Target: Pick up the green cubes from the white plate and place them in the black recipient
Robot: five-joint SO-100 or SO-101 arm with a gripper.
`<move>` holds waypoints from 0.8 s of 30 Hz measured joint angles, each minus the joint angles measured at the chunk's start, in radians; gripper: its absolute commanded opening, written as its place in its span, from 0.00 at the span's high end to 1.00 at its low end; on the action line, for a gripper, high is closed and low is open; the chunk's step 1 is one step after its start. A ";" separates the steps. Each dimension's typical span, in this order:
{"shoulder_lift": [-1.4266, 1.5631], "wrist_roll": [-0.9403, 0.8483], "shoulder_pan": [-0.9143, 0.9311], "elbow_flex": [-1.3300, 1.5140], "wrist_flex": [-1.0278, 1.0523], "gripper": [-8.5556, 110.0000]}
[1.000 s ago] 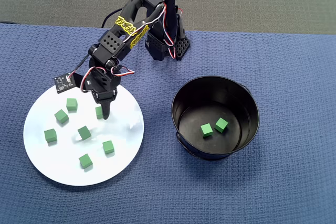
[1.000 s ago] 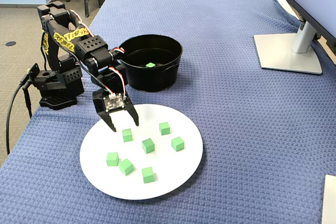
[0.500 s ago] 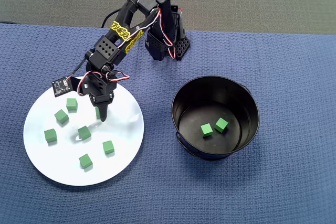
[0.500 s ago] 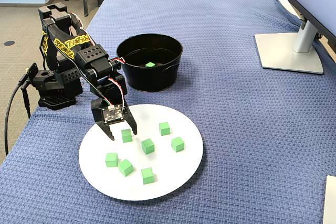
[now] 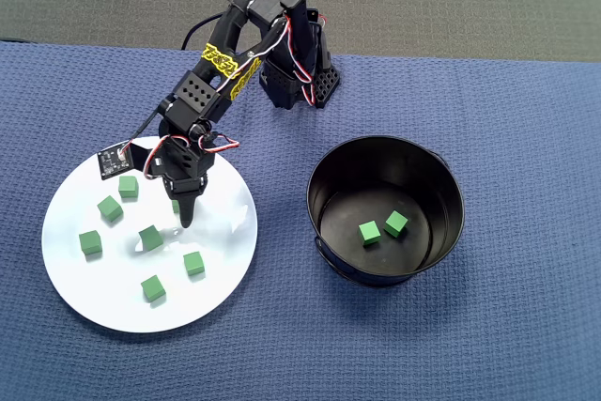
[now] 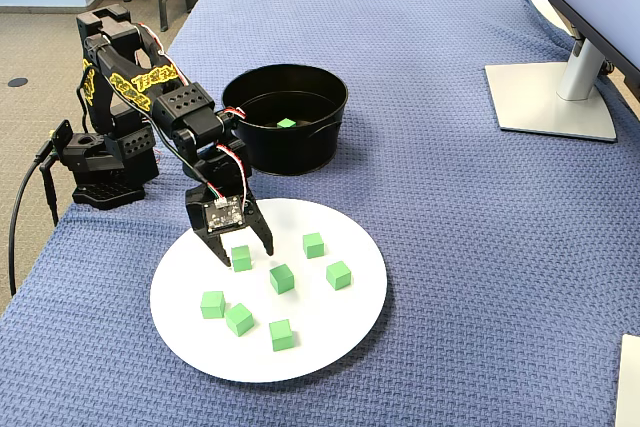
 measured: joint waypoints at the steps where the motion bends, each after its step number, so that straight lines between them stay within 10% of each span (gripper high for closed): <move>1: 0.000 0.003 -0.002 0.000 0.000 0.87; 24: 0.273 0.284 -0.005 -0.026 0.169 0.93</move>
